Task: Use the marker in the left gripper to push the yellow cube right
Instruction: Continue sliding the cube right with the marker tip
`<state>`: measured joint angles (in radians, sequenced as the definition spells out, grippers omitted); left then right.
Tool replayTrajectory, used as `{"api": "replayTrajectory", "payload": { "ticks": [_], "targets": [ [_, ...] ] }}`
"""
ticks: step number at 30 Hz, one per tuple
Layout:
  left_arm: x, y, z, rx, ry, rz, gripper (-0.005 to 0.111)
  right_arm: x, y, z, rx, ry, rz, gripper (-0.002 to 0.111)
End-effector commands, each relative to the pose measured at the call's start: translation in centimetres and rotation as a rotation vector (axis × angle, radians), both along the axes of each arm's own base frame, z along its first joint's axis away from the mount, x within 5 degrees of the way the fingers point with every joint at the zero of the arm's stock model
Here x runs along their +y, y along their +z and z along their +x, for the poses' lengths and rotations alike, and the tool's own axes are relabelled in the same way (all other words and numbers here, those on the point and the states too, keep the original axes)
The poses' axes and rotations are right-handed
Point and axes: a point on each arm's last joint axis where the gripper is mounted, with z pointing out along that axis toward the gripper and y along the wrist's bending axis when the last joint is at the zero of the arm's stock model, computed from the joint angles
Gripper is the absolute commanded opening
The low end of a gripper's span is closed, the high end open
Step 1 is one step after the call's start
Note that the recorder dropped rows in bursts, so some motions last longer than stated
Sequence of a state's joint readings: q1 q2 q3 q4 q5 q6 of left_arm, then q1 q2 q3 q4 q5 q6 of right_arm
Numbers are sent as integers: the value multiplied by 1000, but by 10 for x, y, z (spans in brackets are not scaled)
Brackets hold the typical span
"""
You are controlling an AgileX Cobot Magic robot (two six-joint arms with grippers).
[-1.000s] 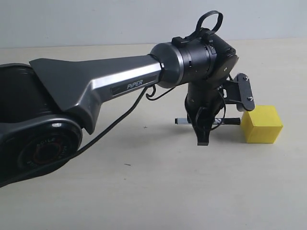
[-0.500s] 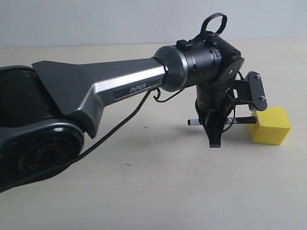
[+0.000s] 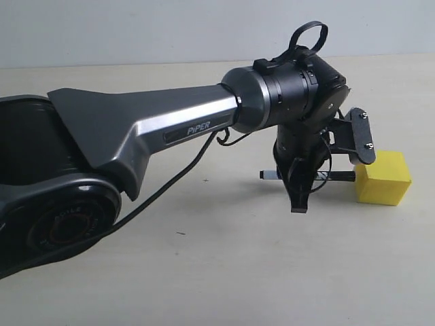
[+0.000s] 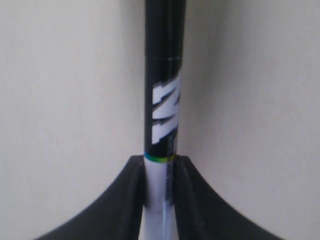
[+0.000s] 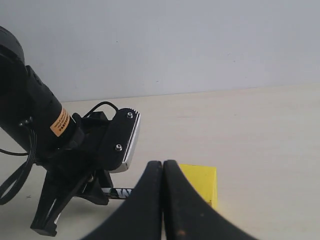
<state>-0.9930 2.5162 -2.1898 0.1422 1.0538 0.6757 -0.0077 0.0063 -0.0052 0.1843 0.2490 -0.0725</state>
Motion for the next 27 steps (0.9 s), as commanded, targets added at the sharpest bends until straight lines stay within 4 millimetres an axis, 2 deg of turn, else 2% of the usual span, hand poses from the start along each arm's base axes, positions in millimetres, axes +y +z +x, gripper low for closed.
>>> {"api": "replayTrajectory", "payload": {
  "ticks": [1, 9, 16, 27],
  "targets": [
    [-12, 2, -10, -13, -27, -53, 0, 0, -1, 0, -5, -3, -5, 0],
    [-9, 2, -12, 6, -22, -20, 0, 0, -1, 0, -5, -3, -5, 0],
    [-2, 6, -3, -18, 41, -4, 0, 0, -1, 0, -5, -3, -5, 0],
    [5, 7, -1, -35, 109, 55, 0, 0, -1, 0, -5, -3, -5, 0]
  ]
}}
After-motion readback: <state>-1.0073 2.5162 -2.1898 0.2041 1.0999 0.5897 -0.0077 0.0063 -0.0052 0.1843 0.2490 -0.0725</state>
